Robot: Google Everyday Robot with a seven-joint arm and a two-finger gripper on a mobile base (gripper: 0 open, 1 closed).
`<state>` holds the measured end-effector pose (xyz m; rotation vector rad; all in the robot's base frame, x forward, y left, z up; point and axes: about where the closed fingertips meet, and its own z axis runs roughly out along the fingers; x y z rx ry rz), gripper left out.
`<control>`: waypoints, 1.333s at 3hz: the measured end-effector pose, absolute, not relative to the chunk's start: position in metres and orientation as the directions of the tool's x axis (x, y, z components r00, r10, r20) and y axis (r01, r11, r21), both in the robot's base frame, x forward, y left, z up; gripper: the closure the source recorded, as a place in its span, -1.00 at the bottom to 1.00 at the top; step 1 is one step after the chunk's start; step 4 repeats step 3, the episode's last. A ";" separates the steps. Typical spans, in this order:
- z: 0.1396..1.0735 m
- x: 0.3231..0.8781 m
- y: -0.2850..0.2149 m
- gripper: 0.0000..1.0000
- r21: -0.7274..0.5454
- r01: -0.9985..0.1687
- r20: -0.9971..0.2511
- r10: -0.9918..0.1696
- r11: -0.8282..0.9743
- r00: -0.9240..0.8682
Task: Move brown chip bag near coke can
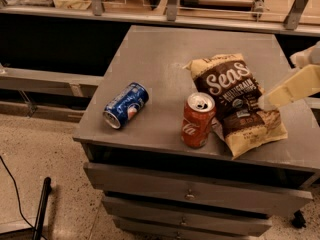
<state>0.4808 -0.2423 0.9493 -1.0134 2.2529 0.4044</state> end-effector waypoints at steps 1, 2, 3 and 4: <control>0.977 0.489 -0.288 -1.00 0.008 -0.748 -0.757 -0.485 0.663 -0.438; 0.999 0.496 -0.323 -1.00 -0.008 -0.740 -0.814 -0.434 0.673 -0.387; 1.005 0.499 -0.320 -1.00 -0.019 -0.741 -0.818 -0.436 0.671 -0.374; 1.005 0.499 -0.320 -1.00 -0.019 -0.741 -0.818 -0.436 0.671 -0.374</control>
Offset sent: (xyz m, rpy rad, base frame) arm 0.0204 -0.1272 0.0782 0.2212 -0.2666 -0.0463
